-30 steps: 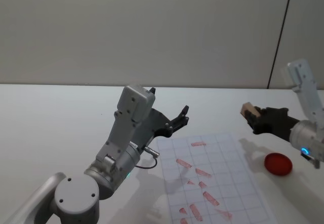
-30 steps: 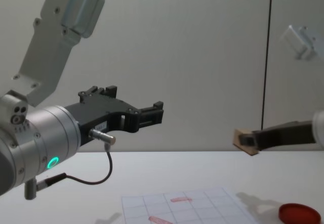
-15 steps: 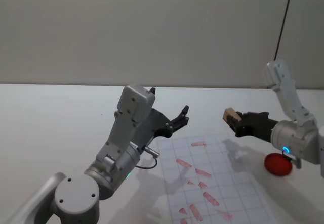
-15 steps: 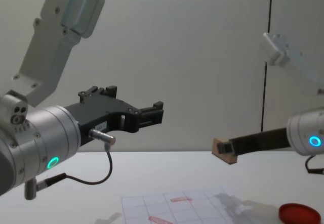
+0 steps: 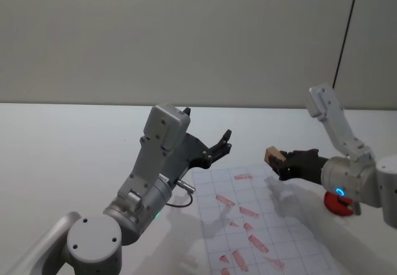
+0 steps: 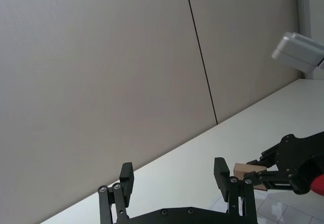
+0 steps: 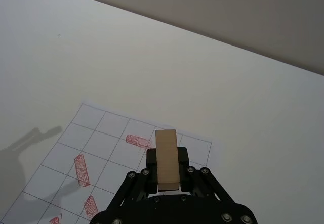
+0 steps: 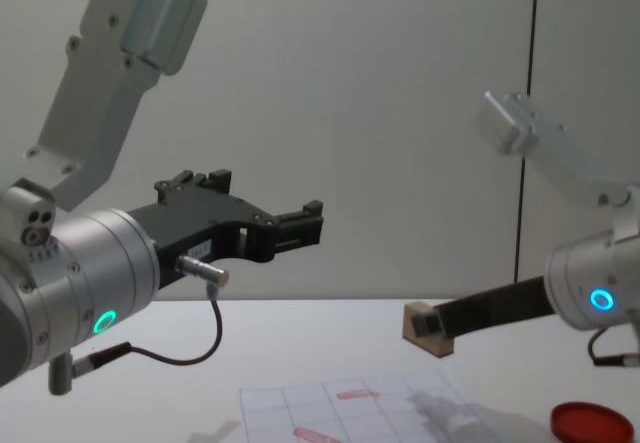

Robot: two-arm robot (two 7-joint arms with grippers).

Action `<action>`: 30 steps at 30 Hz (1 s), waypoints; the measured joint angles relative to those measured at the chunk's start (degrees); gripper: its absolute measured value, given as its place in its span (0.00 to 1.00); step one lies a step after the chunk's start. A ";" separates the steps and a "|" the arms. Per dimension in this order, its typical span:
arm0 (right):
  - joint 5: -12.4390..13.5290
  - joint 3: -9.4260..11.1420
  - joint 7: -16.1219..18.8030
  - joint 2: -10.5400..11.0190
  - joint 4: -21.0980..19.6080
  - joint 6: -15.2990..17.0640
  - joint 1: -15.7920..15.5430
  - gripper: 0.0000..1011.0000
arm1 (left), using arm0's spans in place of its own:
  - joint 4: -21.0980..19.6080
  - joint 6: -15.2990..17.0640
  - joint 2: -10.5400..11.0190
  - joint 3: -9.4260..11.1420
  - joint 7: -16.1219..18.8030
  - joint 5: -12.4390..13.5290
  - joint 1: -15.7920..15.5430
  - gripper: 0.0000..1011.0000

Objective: Use the one hand to pick up the stamp and affix it onto the A4 paper.

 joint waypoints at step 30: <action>1.10 -2.52 -6.15 -2.82 2.89 -3.53 -0.28 0.21 | 0.00 0.00 0.00 0.00 0.00 0.00 0.00 0.99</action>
